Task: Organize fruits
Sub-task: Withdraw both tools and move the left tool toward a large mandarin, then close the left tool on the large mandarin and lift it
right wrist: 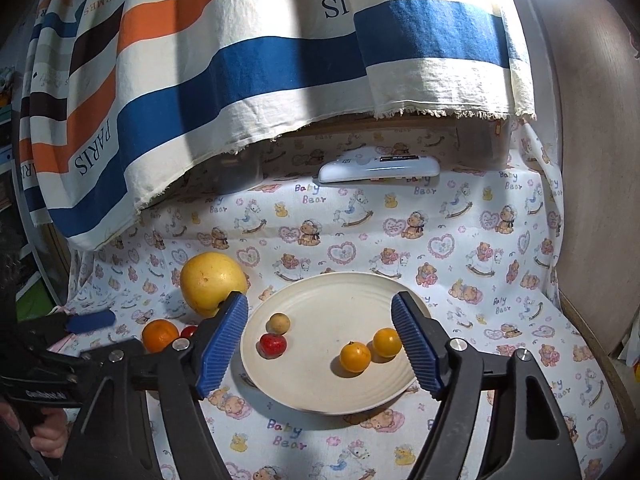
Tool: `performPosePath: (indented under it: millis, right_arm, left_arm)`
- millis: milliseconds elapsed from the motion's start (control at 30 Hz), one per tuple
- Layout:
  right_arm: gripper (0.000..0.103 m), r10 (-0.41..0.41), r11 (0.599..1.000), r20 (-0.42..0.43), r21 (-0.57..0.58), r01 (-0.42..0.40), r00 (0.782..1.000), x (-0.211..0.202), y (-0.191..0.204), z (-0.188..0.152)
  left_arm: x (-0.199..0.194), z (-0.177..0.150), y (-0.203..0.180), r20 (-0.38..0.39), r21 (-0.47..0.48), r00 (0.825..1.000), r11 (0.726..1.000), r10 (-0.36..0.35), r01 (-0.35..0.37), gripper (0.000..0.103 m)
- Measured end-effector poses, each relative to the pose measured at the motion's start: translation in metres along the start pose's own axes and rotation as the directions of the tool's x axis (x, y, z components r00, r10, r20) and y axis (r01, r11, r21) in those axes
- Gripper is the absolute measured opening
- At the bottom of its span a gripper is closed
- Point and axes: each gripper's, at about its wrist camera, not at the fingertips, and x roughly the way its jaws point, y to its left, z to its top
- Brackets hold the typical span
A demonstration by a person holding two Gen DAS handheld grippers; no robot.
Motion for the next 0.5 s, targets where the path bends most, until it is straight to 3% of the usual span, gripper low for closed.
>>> performPosePath:
  millis: [267, 333, 500]
  right_arm:
    - [0.078, 0.003, 1.000, -0.014, 0.002, -0.003, 1.000, 0.003, 0.000, -0.001]
    - [0.078, 0.003, 1.000, -0.020, 0.002, -0.003, 1.000, 0.004, 0.000, -0.002]
    - [0.078, 0.004, 1.000, -0.031, 0.001, -0.004, 1.000, 0.006, 0.000, -0.003]
  left_arm:
    - [0.040, -0.014, 0.007, -0.187, -0.077, 0.981, 0.996, -0.056, 0.042, 0.071]
    - [0.047, -0.016, 0.010, -0.211, -0.093, 0.976, 0.995, -0.061, 0.042, 0.067]
    - [0.057, -0.020, 0.010, -0.231, -0.084, 0.972, 0.996, -0.053, 0.034, 0.066]
